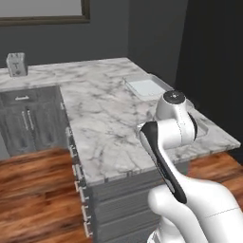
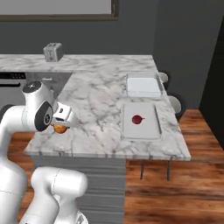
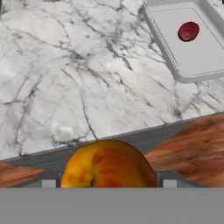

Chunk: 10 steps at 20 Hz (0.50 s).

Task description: Place the cold items (pear and peach) from the fridge in one tupperware on the dining counter. Place the warm items (hot dog and kebab skewer) in the stove area in another tupperware.

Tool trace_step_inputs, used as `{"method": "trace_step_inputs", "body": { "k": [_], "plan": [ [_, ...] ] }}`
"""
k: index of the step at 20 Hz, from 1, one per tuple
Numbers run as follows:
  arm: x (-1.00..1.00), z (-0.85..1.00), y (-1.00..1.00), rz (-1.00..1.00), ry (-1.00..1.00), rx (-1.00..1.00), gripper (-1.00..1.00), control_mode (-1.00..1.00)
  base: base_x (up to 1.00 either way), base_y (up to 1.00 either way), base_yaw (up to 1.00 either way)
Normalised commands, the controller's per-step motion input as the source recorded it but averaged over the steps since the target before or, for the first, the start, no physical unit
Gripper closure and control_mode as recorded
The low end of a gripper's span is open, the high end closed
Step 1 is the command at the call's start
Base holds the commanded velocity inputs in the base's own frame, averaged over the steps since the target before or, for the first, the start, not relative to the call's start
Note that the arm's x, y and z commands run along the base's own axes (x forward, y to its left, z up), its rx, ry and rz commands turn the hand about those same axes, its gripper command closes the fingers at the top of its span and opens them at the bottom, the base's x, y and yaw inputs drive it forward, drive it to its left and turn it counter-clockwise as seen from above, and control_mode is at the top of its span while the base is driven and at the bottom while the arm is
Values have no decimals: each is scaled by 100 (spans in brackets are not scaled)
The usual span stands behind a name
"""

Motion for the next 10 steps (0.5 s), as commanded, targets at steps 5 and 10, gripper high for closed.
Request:
{"method": "trace_step_inputs", "body": {
  "k": [5, 10],
  "plan": [
    [0, 0, 0, 0, 0, 0, 100, 100, 42, -100, 5],
    [0, 0, 0, 0, 0, 0, 100, 100, 58, -98, 12]
  ]
}}
